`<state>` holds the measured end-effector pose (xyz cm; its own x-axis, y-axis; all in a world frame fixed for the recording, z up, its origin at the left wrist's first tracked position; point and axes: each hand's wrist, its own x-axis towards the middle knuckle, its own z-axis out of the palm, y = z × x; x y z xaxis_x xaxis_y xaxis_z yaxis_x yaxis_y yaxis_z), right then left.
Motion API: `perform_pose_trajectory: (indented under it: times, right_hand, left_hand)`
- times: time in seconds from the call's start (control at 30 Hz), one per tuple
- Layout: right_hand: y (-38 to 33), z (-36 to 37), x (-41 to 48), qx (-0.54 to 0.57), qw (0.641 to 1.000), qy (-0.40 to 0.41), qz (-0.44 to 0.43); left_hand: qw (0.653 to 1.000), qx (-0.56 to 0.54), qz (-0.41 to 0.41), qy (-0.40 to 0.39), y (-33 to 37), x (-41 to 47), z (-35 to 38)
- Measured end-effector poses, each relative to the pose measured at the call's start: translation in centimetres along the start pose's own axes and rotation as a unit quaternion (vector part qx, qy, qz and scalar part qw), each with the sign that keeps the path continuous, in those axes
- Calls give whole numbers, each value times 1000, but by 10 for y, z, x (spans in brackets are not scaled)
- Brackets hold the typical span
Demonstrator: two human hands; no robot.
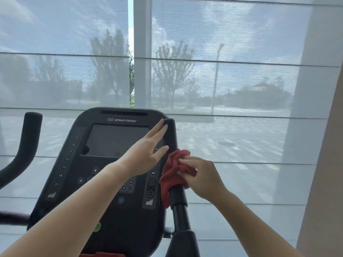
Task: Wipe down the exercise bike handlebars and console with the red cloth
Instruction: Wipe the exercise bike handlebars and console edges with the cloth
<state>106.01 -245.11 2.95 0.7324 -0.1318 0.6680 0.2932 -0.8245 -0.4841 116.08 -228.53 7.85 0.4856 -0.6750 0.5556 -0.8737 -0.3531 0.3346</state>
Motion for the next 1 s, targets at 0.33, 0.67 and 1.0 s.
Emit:
perform_pose_trajectory:
  times: [0.33,0.67,1.0]
  right_hand:
    - [-32,-22,-52,-46,991,-112,59]
    - [-66,-29,-55,160,967,-74,181]
    - [-17,-58,-86,156,947,24,281]
  left_hand:
    - [995,-33,-17,-91,5,-61,41]
    - [988,-145,-24,-40,25,-97,19]
    - [988,-3,-30,-152,49,-80,56]
